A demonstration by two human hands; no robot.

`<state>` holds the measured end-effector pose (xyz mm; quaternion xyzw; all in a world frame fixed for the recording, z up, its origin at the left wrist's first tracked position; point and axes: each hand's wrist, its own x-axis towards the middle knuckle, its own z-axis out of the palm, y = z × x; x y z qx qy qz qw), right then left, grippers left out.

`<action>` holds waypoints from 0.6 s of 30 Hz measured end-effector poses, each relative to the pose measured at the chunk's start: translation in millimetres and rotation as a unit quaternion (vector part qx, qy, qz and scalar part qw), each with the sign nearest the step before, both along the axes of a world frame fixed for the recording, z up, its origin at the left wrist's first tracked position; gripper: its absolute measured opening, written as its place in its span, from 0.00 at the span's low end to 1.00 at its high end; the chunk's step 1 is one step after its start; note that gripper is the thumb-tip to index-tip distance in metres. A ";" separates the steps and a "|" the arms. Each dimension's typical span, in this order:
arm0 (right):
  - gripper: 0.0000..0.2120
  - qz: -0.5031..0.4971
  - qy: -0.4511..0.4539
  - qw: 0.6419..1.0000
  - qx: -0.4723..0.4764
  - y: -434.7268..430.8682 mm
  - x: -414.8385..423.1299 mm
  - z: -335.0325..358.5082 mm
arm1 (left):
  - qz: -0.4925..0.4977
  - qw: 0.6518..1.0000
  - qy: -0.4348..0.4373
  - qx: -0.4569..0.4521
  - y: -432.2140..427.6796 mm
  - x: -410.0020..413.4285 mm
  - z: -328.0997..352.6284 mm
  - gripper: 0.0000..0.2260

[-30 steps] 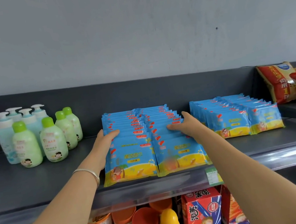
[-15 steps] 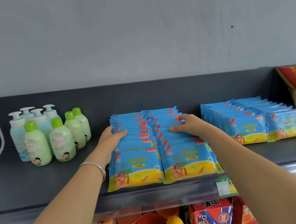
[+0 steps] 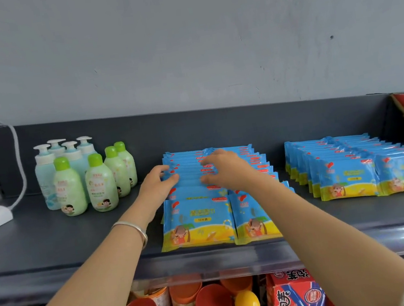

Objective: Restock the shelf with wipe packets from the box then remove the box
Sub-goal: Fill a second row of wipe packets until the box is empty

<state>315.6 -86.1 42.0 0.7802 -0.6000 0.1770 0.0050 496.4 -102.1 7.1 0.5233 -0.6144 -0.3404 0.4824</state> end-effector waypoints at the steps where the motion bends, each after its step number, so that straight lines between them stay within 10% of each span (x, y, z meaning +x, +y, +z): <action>1: 0.27 0.018 0.007 1.000 0.009 -1.0 8.9 -0.9 | -0.004 1.000 -0.018 -0.008 2.3 2.0 0.2 0.19; 18: 0.32 0.028 0.051 0.996 0.066 -6.3 31.6 -7.9 | -0.183 0.913 -0.365 0.019 31.8 29.7 -11.1 0.50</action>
